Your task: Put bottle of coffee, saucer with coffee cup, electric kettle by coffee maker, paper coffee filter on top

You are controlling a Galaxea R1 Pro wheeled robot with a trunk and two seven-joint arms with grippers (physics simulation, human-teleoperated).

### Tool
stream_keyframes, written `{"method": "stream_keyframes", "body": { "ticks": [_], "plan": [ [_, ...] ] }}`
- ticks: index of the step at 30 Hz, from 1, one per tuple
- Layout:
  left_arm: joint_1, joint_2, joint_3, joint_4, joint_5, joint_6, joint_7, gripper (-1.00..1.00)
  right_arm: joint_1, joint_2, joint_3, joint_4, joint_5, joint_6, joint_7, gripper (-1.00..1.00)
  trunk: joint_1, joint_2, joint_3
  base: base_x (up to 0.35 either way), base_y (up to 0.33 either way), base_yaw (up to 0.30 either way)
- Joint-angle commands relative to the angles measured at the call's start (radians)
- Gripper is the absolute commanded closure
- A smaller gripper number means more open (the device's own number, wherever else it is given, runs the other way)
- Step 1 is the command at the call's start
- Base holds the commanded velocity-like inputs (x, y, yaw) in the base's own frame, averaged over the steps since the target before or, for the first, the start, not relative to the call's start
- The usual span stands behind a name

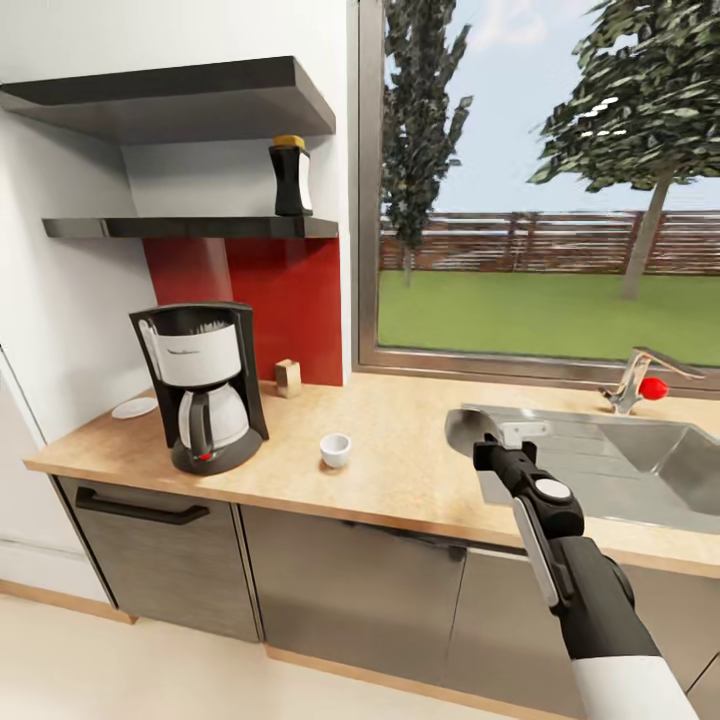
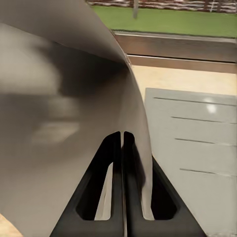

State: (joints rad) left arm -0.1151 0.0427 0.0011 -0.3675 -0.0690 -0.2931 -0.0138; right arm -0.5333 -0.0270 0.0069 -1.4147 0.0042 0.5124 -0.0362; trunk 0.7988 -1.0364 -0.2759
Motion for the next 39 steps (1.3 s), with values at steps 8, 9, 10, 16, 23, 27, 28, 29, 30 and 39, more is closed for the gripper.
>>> {"method": "stream_keyframes", "body": {
  "ticks": [8,9,10,16,23,27,28,29,30,39],
  "plan": [
    [-0.001,0.0,0.0,0.0,-0.006,-0.004,0.006,-1.0,0.017,0.007,0.004,0.012,-0.002,0.003,-0.005,1.0,-0.031,0.055,0.036,0.0,0.0,0.0],
    [-0.001,0.0,0.0,0.0,-0.006,-0.004,0.006,-1.0,0.017,0.007,0.004,0.013,-0.002,0.003,-0.005,1.0,-0.035,0.062,0.041,0.0,0.0,0.0],
    [-0.001,0.0,0.0,0.0,-0.006,-0.004,0.007,-1.0,0.017,0.006,0.004,0.015,-0.002,0.003,-0.005,1.0,-0.038,0.069,0.046,0.0,0.0,0.0],
    [-0.001,0.0,-0.001,0.001,-0.006,-0.004,0.008,-1.0,0.019,0.004,0.004,0.019,0.0,0.003,-0.005,1.0,-0.061,0.111,0.074,0.0,0.0,0.0],
    [0.0,-0.001,-0.003,0.001,-0.006,-0.005,0.008,-1.0,0.02,0.004,0.004,0.022,0.002,0.004,-0.005,1.0,-0.088,0.16,0.102,0.0,0.0,0.0],
    [-0.001,-0.001,-0.003,0.001,-0.006,-0.005,0.008,-1.0,0.02,0.004,0.004,0.023,0.002,0.004,-0.005,1.0,-0.104,0.188,0.115,0.0,0.0,0.0],
    [0.0,-0.001,-0.003,0.001,-0.006,-0.004,0.008,-1.0,0.02,0.004,0.004,0.023,0.002,0.004,-0.005,1.0,-0.107,0.195,0.119,0.0,0.0,0.0],
    [-0.001,-0.001,-0.003,0.001,-0.006,-0.004,0.008,-1.0,0.02,0.004,0.004,0.023,0.002,0.003,-0.005,1.0,-0.111,0.202,0.122,0.0,0.0,0.0],
    [-0.001,-0.001,-0.003,0.001,-0.006,-0.003,0.008,-1.0,0.02,0.004,0.004,0.023,0.003,0.004,-0.005,1.0,-0.115,0.209,0.125,0.0,0.0,0.0],
    [-0.001,-0.001,-0.003,0.001,-0.006,-0.003,0.008,-1.0,0.022,0.004,0.004,0.025,0.003,0.003,-0.005,1.0,-0.15,0.272,0.153,0.0,0.0,0.0]
  ]
}}
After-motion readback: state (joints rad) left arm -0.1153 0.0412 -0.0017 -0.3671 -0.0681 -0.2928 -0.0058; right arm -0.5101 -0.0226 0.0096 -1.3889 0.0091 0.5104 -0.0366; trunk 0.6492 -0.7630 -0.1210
